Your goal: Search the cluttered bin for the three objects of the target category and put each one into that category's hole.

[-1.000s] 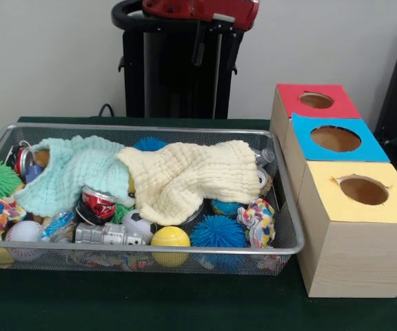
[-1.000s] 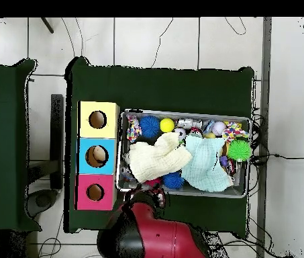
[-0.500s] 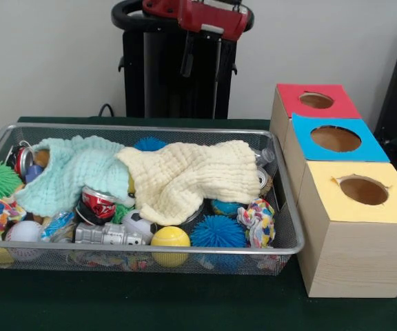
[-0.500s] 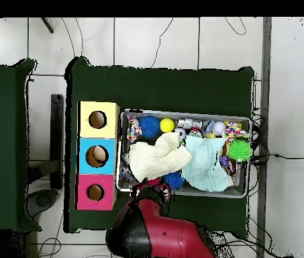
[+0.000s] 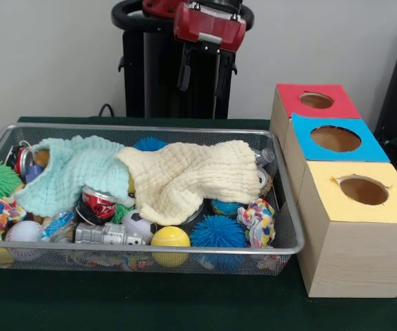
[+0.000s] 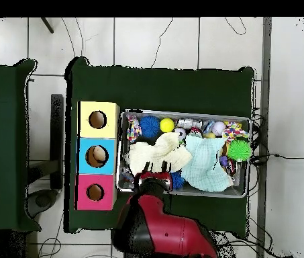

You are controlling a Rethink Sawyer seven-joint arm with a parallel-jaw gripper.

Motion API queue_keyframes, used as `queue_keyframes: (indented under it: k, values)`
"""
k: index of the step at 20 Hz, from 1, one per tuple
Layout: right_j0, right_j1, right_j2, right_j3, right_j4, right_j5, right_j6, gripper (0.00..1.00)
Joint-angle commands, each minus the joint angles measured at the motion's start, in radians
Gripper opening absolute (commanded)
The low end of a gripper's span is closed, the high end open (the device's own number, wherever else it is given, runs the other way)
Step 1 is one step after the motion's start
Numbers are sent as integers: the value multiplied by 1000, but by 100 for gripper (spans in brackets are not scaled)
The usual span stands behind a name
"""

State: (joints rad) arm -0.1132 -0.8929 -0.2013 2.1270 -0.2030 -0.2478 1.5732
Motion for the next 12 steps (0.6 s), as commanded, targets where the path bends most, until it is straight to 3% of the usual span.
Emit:
queue_keyframes:
  k: [1, 6, 12]
  values:
    - [-34, 81, 77, 1, -28, -119, 218, 100]
    - [-49, 131, 88, 5, -52, -151, 205, 100]
    - [-17, 180, 56, -11, -26, -172, 182, 100]
